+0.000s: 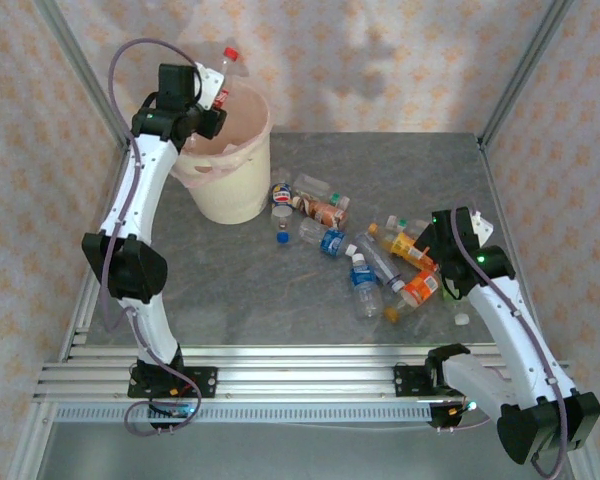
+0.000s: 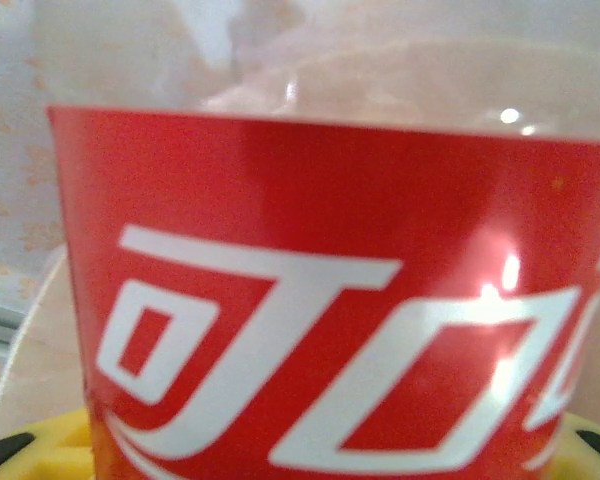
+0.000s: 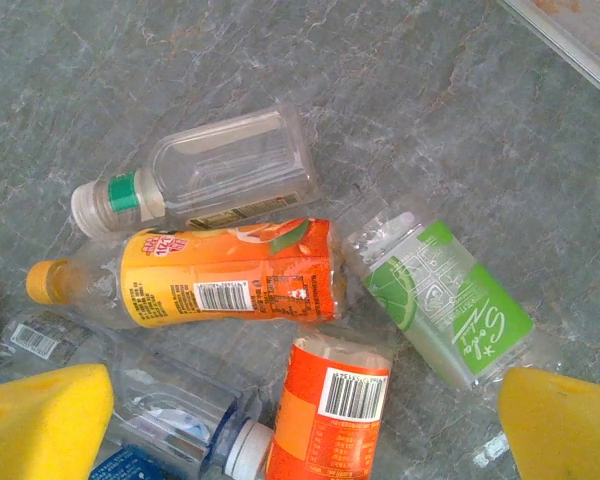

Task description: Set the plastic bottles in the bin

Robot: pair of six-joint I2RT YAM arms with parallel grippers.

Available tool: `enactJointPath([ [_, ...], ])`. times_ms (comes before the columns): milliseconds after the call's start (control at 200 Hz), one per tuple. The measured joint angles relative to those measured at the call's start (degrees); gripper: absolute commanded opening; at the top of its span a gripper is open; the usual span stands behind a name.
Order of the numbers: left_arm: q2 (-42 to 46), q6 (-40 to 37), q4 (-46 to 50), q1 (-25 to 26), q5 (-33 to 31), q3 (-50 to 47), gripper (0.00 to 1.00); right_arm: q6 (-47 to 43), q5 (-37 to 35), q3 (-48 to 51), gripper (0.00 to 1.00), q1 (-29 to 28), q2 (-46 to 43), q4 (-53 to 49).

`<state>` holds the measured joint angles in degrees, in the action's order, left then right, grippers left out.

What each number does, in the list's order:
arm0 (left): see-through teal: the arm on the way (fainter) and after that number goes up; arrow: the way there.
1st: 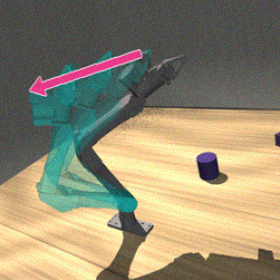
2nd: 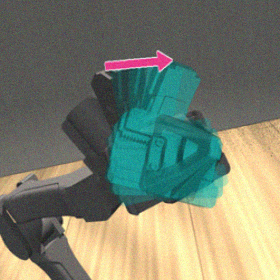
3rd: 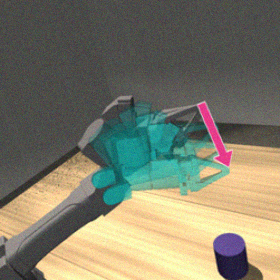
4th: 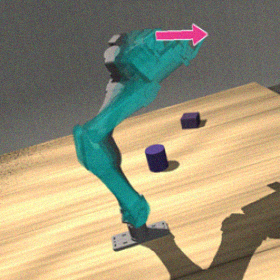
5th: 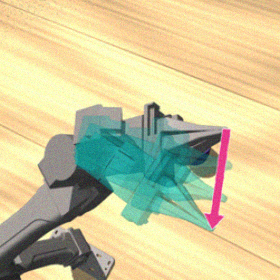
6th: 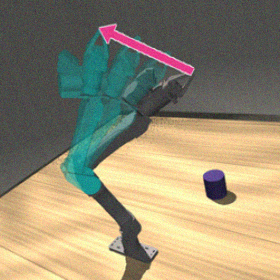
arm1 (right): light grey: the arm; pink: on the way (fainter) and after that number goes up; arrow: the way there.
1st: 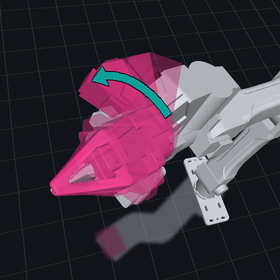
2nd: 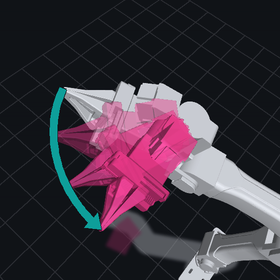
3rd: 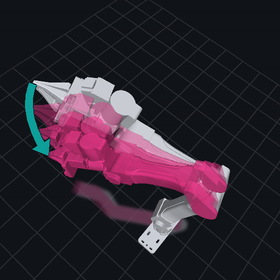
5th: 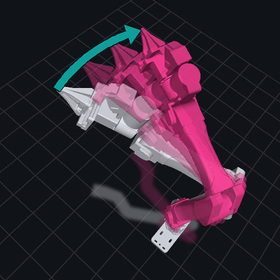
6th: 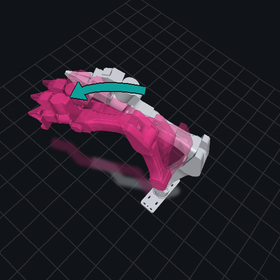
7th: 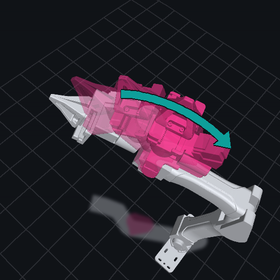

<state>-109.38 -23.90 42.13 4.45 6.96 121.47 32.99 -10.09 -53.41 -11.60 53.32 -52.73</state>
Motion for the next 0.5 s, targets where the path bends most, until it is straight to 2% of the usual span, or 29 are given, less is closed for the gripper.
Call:
enactJointPath([
  [290, -1.8, -7.4, 3.2, 0.0, -0.4, 0.0, 0.55, 0.0, 0.0, -0.9, 0.99, 0.0, 1.9, 0.0],
  [500, -3.7, -11.1, 5.8, 0.0, -1.4, 0.0, 0.60, 0.0, 0.0, -1.1, 0.99, 0.0, 2.3, 0.0],
])
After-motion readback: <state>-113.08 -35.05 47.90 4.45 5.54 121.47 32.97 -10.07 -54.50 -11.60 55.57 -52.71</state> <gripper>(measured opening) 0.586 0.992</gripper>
